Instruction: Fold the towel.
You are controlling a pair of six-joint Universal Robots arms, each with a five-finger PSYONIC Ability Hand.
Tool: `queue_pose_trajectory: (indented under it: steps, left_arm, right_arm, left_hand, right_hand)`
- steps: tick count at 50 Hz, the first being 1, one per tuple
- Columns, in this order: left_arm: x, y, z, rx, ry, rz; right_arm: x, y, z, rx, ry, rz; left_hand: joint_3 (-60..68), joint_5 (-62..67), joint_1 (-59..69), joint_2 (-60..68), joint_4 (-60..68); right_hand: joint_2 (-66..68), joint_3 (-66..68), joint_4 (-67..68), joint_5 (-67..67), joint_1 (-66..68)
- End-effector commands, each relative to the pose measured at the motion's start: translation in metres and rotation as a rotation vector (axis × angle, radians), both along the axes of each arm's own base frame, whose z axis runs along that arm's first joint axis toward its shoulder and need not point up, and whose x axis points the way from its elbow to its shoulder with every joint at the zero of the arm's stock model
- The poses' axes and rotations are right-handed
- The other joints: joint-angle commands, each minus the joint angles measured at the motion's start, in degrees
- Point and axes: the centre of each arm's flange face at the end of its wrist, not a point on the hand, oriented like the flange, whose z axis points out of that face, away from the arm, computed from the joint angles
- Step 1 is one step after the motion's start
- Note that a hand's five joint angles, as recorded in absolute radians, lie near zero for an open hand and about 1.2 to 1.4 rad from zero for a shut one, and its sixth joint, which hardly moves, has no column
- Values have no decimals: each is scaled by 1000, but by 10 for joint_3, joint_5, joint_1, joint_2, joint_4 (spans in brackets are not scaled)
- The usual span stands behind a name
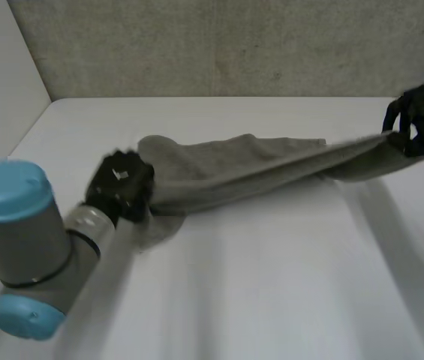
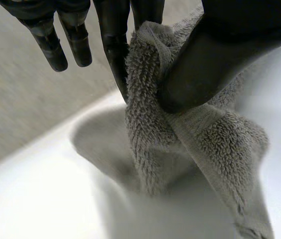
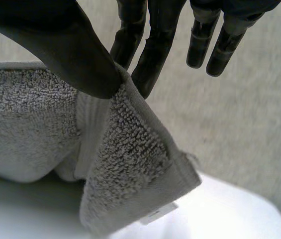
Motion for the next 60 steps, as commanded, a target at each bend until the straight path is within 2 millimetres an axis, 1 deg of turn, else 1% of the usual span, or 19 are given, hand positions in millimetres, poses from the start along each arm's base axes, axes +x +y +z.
queue_pose_trajectory:
  steps: [1,4,5,6,7,9,10,11,12,13,14,15,17,28,34,38,46,55,60]
  left_arm:
    - [2,-5,78,-211,102,7]
    - [4,-4,84,-226,107,10]
    - [6,-4,84,-223,103,11]
    - [9,-7,79,-211,87,23]
    - [9,-7,79,-210,87,23]
    - [17,-16,57,-181,-6,42]
    - [17,-16,57,-181,-7,42]
    - [20,-21,41,-165,-85,45]
    - [20,-21,41,-165,-86,45]
    - [23,-25,27,-158,-168,45]
    - [26,-28,15,-154,-247,50]
    - [26,-28,15,-154,-248,50]
    - [33,-32,-2,-139,-341,57]
    - [37,-32,-3,-134,-272,110]
    - [34,-14,4,-103,-192,96]
    - [31,9,3,-25,-137,68]
    - [32,25,6,77,-44,77]
    - [37,16,3,122,-4,96]
    - [33,-2,-22,163,-19,113]
  right_arm:
    - [4,14,43,-109,-50,43]
    - [7,20,41,-94,-69,78]
    - [8,22,33,-64,-76,86]
    - [8,22,33,-64,-76,86]
    - [10,23,22,-37,-67,90]
    - [10,24,16,-21,-64,91]
    - [11,23,8,1,-56,93]
    - [11,23,8,2,-56,93]
    - [11,19,-1,30,-43,91]
    - [10,15,-9,49,-28,89]
    - [10,15,-9,49,-28,89]
    - [10,13,-13,56,-16,88]
    - [9,12,-16,61,-6,85]
    - [10,12,-20,70,7,88]
    - [11,13,-22,77,6,89]
    - [13,15,-24,80,6,97]
    - [15,16,-26,87,7,105]
    - [15,16,-27,92,7,105]
    - [15,15,-28,95,6,105]
  left_hand:
    - [-33,49,65,58,-38]
    - [-33,49,65,58,-38]
    - [-33,49,65,58,-38]
    - [-33,49,65,58,-38]
    - [-33,49,65,58,-38]
    - [-33,-130,-113,-120,-38]
    - [-33,-131,-115,-121,-38]
    - [-33,-277,-261,-268,-38]
    - [-33,-279,-263,-270,-38]
    - [-33,-377,-361,-368,-38]
    - [-33,-428,-412,-419,-38]
    - [-33,-429,-412,-419,-38]
    - [-33,-462,-446,-453,-38]
    - [-33,-461,-444,-451,-38]
    - [-33,-457,-441,-448,-38]
    - [-33,-457,-441,-448,-38]
    - [-33,-459,-443,-450,-38]
    - [-33,-467,-451,-458,-38]
    - [-33,-471,-454,-461,-38]
  right_hand:
    - [33,-30,-44,26,37]
    - [33,-30,-44,26,37]
    - [33,-30,-44,26,37]
    - [33,-30,-44,26,37]
    - [33,-30,-44,26,37]
    - [33,-30,-44,26,37]
    - [33,-30,-44,26,37]
    - [33,-30,-44,26,37]
    - [33,-30,-44,26,37]
    - [33,-30,-44,26,37]
    - [33,-30,-44,26,37]
    - [33,-30,-44,26,37]
    - [33,-30,-44,26,37]
    - [33,-30,-44,26,37]
    - [33,-30,-44,26,37]
    - [33,-30,-44,26,37]
    - [33,-30,-44,26,37]
    - [33,-30,-44,26,37]
    - [33,-30,-44,26,37]
